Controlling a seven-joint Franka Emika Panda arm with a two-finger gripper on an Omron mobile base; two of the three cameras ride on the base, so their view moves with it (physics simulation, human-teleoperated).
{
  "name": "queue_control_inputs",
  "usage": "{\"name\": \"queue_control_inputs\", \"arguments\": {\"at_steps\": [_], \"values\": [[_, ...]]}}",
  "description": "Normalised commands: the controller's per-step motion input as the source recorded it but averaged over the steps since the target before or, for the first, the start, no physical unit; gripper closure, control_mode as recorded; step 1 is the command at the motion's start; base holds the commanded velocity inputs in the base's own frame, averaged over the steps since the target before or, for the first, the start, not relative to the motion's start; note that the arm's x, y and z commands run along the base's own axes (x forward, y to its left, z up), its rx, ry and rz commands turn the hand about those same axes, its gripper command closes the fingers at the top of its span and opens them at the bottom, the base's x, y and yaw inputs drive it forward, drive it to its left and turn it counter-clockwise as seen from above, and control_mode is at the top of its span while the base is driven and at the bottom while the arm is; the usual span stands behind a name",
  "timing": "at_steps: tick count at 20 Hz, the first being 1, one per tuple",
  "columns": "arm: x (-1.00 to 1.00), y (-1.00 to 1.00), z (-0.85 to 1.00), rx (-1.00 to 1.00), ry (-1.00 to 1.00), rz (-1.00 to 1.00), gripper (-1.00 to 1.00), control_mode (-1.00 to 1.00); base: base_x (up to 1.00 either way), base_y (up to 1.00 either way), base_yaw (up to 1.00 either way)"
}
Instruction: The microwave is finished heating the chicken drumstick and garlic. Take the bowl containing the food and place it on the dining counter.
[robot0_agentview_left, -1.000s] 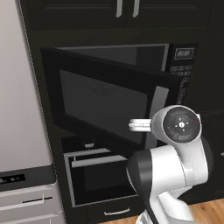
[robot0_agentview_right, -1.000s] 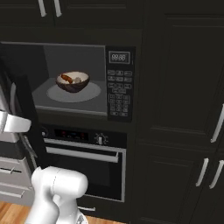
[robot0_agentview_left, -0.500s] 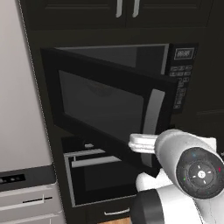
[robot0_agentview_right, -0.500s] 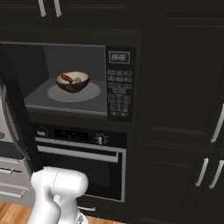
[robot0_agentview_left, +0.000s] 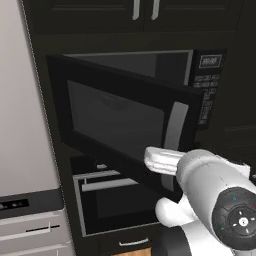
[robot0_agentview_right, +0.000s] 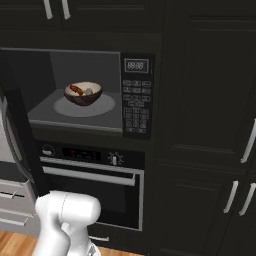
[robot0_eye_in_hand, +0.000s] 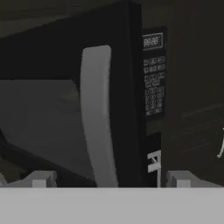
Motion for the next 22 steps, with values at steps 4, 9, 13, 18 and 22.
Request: {"name": "queue_control_inputs", "arguments": {"at_steps": [4, 9, 13, 18, 22], "values": [[0.0, -1.0, 0.27, 0.44, 0.0, 0.07, -1.0, -1.0, 0.0, 0.0, 0.0], [0.0, -1.0, 0.19, 0.35, 0.11, 0.04, -1.0, -1.0, 0.0, 0.0, 0.0], [0.11, -1.0, 0.15, 0.28, 0.14, 0.1, -1.0, -1.0, 0.0, 0.0, 0.0], [0.93, -0.92, -0.25, 0.27, 0.38, 0.12, -1.0, -1.0, 0.0, 0.0, 0.0], [1.0, -0.38, -0.72, 0.12, 0.48, 0.18, -1.0, -1.0, 0.0, 0.0, 0.0]]}}
